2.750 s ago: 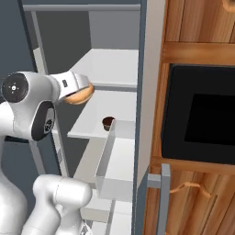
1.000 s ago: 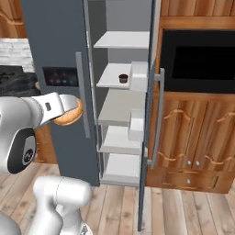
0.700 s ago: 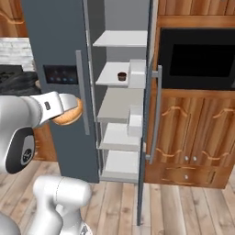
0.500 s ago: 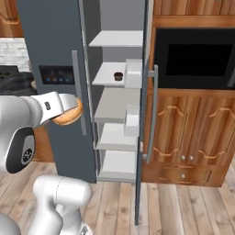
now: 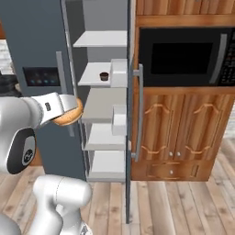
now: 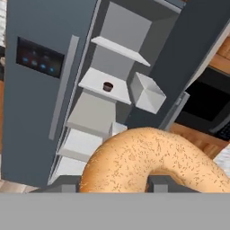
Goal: Take the donut and cupcake from the fridge and place them on the empty tray on the dining counter.
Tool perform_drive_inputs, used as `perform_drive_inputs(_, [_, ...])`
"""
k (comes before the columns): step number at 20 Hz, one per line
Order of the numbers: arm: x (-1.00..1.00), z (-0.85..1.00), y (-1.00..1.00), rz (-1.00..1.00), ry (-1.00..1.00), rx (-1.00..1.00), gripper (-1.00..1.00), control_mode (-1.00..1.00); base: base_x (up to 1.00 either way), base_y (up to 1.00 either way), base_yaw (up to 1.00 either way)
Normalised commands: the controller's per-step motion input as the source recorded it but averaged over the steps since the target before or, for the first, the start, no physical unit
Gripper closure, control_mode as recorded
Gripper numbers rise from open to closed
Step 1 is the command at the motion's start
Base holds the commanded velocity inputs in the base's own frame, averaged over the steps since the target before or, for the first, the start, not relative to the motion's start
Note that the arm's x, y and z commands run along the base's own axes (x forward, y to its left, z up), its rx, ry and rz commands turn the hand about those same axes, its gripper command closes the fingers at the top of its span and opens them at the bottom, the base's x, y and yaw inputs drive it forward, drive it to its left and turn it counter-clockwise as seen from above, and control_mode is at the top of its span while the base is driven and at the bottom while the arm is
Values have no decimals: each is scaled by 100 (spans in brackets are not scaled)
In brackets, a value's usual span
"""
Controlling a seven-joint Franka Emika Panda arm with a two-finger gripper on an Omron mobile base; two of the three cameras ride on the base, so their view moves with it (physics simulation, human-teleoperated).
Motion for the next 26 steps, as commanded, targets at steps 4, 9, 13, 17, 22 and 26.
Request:
perform_drive_inputs(4, [0, 0, 0, 0, 0, 0, 100, 100, -67, 27, -66])
perform_drive_inputs(9, [0, 0, 0, 0, 0, 0, 100, 100, -64, 46, -69])
perform_drive_inputs(13, [0, 0, 0, 0, 0, 0, 100, 100, -56, 75, -60])
perform_drive_inputs(17, [0, 0, 0, 0, 0, 0, 100, 100, -30, 46, -78])
perform_drive_inputs(22, [0, 0, 0, 0, 0, 0, 100, 100, -20, 35, -84])
perform_drive_inputs(26, [0, 0, 0, 0, 0, 0, 100, 100, -22, 39, -82])
